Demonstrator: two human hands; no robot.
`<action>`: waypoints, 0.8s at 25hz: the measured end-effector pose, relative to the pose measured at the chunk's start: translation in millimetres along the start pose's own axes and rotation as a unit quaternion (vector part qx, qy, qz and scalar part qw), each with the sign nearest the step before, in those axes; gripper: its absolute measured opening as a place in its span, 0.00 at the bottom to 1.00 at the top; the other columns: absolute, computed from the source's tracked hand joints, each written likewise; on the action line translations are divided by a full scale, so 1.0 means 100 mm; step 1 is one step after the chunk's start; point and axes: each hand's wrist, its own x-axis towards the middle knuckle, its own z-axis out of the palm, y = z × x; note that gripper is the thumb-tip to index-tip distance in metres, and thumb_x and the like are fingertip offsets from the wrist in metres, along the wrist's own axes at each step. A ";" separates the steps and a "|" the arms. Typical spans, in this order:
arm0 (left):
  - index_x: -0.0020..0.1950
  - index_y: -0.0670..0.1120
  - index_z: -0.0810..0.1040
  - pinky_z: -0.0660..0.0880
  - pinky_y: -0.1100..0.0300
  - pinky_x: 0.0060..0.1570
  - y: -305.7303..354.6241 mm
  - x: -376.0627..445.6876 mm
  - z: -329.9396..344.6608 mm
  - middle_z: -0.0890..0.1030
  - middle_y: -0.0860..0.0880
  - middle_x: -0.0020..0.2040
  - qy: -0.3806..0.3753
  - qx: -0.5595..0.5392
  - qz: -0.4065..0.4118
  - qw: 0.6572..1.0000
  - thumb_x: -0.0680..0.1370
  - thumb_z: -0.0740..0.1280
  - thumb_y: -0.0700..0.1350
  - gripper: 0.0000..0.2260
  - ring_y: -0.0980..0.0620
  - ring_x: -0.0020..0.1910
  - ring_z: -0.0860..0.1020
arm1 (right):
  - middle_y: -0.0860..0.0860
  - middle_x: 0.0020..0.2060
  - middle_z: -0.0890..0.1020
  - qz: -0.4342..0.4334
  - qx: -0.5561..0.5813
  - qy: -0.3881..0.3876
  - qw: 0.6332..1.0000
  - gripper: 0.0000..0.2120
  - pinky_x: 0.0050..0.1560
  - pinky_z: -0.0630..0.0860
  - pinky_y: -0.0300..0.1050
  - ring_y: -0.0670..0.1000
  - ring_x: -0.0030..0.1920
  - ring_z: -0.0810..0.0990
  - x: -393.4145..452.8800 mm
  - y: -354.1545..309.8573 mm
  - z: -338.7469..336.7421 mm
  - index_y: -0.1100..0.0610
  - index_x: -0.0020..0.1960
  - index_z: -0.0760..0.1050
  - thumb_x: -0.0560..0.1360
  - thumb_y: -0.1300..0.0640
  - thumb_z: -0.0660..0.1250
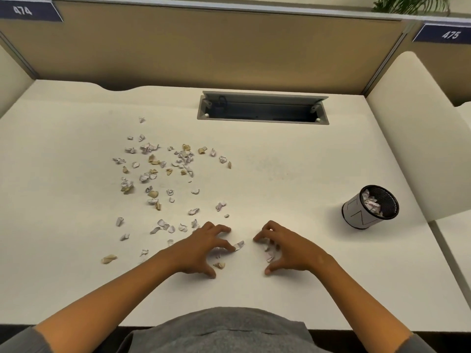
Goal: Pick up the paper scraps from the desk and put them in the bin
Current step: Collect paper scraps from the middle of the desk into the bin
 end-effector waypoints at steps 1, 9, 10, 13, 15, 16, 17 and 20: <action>0.67 0.63 0.70 0.67 0.56 0.65 -0.01 -0.01 0.03 0.56 0.60 0.75 0.003 -0.027 -0.008 1.000 0.68 0.74 0.54 0.29 0.58 0.69 0.57 | 0.34 0.55 0.68 0.000 0.017 0.005 1.000 0.31 0.48 0.75 0.36 0.37 0.49 0.73 -0.01 0.01 0.04 0.40 0.62 0.71 0.62 0.42 0.79; 0.64 0.61 0.74 0.75 0.63 0.45 0.07 0.01 0.14 0.65 0.62 0.62 0.059 -0.093 -0.040 0.993 0.74 0.71 0.52 0.20 0.62 0.46 0.72 | 0.39 0.54 0.71 -0.005 0.100 0.106 0.989 0.24 0.50 0.77 0.39 0.42 0.49 0.76 0.17 -0.19 0.37 0.45 0.63 0.72 0.70 0.44 0.75; 0.65 0.60 0.74 0.76 0.61 0.46 0.09 0.02 0.16 0.67 0.61 0.60 0.063 -0.092 -0.046 0.993 0.74 0.71 0.52 0.20 0.60 0.45 0.73 | 0.39 0.54 0.71 -0.003 0.106 0.109 0.988 0.25 0.50 0.77 0.37 0.41 0.50 0.76 0.20 -0.22 0.38 0.45 0.64 0.72 0.70 0.43 0.74; 0.61 0.51 0.79 0.75 0.59 0.46 0.13 0.08 0.19 0.72 0.55 0.54 0.093 -0.100 -0.073 0.988 0.75 0.72 0.48 0.15 0.57 0.43 0.75 | 0.39 0.54 0.71 -0.007 0.110 0.108 0.988 0.25 0.48 0.74 0.32 0.39 0.51 0.74 0.30 -0.31 0.40 0.44 0.64 0.71 0.70 0.41 0.74; 0.54 0.47 0.83 0.75 0.59 0.46 0.16 0.11 0.19 0.76 0.52 0.49 0.123 -0.107 -0.092 0.982 0.75 0.71 0.45 0.09 0.55 0.43 0.76 | 0.39 0.54 0.70 -0.010 0.106 0.107 0.989 0.24 0.47 0.74 0.31 0.38 0.50 0.74 0.35 -0.36 0.41 0.43 0.63 0.72 0.70 0.41 0.73; 0.51 0.46 0.83 0.76 0.59 0.46 0.16 0.11 0.18 0.77 0.51 0.47 0.131 -0.104 -0.099 0.981 0.75 0.71 0.45 0.07 0.54 0.43 0.77 | 0.39 0.53 0.70 -0.010 0.102 0.108 0.989 0.23 0.47 0.73 0.31 0.37 0.49 0.74 0.38 -0.38 0.42 0.43 0.62 0.72 0.70 0.41 0.73; 0.49 0.47 0.84 0.76 0.59 0.46 0.16 0.11 0.18 0.78 0.51 0.46 0.135 -0.097 -0.104 0.981 0.75 0.70 0.44 0.06 0.54 0.43 0.78 | 0.38 0.53 0.70 -0.010 0.096 0.110 0.989 0.22 0.46 0.73 0.31 0.36 0.48 0.74 0.40 -0.39 0.42 0.43 0.62 0.73 0.71 0.40 0.72; 0.45 0.48 0.85 0.78 0.61 0.43 0.15 0.10 0.13 0.81 0.52 0.43 0.140 -0.110 -0.126 0.976 0.72 0.68 0.41 0.06 0.56 0.40 0.79 | 0.39 0.53 0.70 -0.009 0.076 0.112 0.991 0.19 0.46 0.75 0.36 0.40 0.45 0.76 0.47 -0.43 0.45 0.44 0.59 0.74 0.72 0.40 0.71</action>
